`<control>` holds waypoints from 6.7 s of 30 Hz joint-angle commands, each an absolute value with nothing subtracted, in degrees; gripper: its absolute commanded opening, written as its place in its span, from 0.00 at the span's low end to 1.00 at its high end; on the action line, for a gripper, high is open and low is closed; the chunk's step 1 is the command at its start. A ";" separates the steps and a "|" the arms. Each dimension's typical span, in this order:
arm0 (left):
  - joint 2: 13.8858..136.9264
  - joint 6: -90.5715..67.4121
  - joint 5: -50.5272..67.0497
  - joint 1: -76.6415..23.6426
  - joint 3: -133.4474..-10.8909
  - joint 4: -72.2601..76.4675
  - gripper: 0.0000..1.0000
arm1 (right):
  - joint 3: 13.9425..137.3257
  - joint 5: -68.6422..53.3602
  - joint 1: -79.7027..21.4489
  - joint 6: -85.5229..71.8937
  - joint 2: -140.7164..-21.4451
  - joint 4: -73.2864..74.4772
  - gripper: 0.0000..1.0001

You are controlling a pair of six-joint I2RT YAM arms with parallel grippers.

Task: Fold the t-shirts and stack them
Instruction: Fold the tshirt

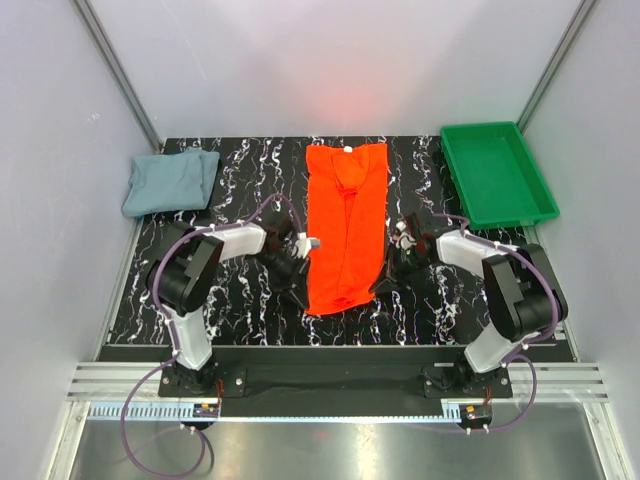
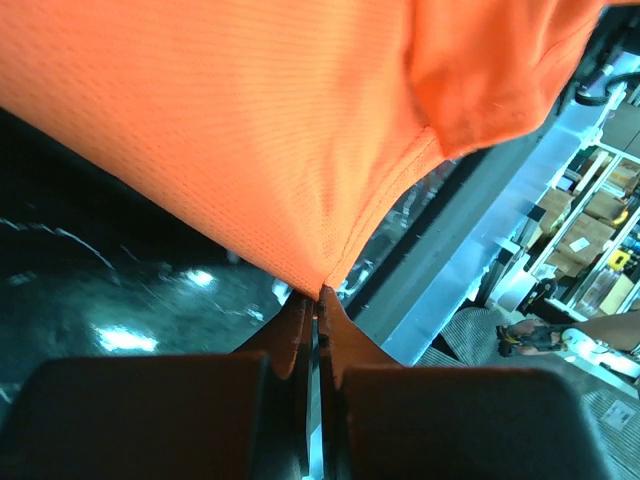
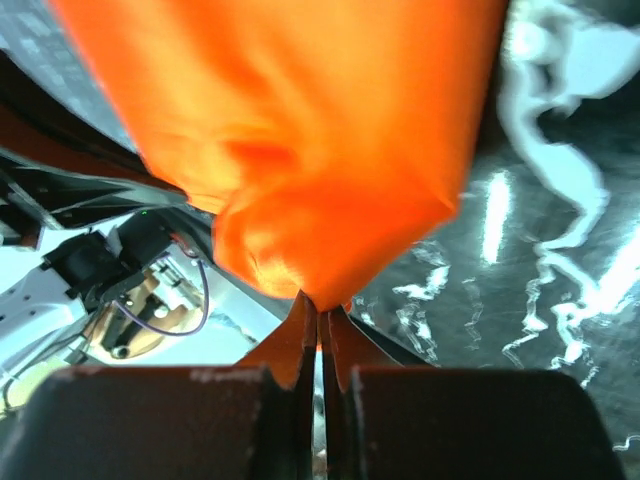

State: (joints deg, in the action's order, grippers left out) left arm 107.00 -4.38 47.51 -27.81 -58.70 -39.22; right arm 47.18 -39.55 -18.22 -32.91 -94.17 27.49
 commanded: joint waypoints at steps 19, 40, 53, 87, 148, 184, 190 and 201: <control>111.16 5.89 45.26 -21.45 -90.34 -55.89 0.00 | 65.37 -36.48 -9.06 -26.90 -89.54 33.77 0.00; 138.24 7.30 39.82 -17.84 -127.69 -56.87 0.00 | 96.67 -36.65 -6.68 -20.13 -121.89 31.73 0.00; 141.50 5.89 37.00 -16.96 -134.11 -51.77 0.00 | 106.26 -34.72 -5.71 -20.04 -128.50 29.97 0.00; 132.65 1.15 31.89 -16.87 -132.99 -42.98 0.49 | 116.11 -29.70 -4.75 -16.35 -128.25 29.62 0.59; 116.82 -1.76 34.45 -25.58 -97.73 -46.93 0.49 | 85.77 -37.00 -8.26 -16.88 -114.45 37.00 0.54; 134.48 1.76 34.37 -30.15 -112.41 -45.44 0.49 | 112.14 -34.37 -14.24 -16.79 -135.61 32.61 0.54; 132.81 2.63 33.49 -30.85 -109.25 -45.70 0.49 | 121.27 -32.26 -13.98 -16.79 -140.53 32.08 0.55; 130.26 3.16 33.31 -32.08 -107.05 -45.79 0.48 | 126.75 -31.02 -12.66 -17.22 -137.73 30.67 0.56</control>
